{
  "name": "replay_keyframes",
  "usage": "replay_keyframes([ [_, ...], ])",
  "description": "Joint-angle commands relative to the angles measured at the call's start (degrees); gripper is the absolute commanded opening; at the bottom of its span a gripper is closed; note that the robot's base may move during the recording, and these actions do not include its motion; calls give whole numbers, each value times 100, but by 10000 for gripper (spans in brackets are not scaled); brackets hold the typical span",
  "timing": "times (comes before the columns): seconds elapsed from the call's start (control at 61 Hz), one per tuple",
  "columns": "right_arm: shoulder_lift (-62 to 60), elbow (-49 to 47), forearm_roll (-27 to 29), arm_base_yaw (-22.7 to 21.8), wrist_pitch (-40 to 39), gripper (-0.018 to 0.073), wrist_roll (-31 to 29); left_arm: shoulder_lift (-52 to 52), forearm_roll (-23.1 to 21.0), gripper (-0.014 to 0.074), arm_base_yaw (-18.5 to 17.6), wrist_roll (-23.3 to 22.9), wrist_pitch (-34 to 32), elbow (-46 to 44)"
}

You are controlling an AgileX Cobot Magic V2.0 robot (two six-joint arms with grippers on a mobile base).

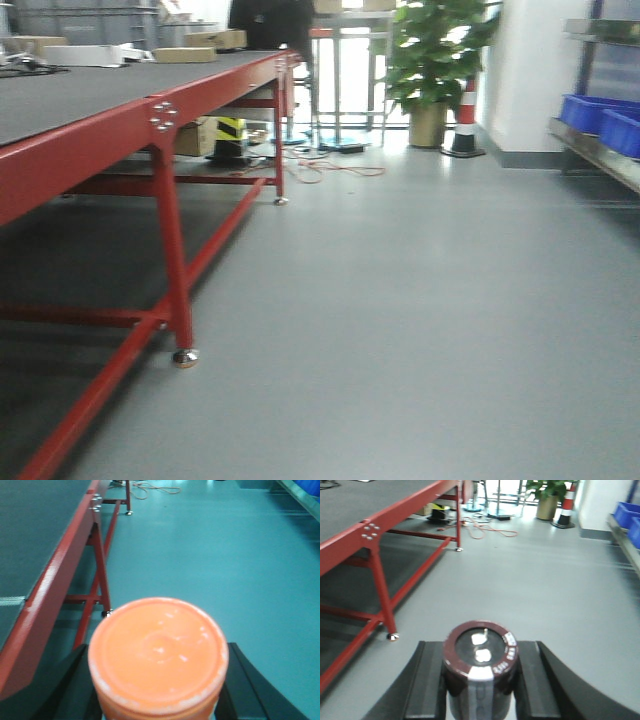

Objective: Place cylindrical capacitor in blue bin on shelf
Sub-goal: 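Drive the base away from the table toward the blue-bin shelf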

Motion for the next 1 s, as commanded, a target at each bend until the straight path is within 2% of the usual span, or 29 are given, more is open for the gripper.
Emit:
replay_keyframes([
  [0.0,-19,-43,-30,21,-136,-162,-16,-24,-10,-111,-50,-21,-83,-57],
  [0.984,-19,-43,-30,21,-136,-162,-16,-46,-10,-111,-50,-21,-83,-57],
])
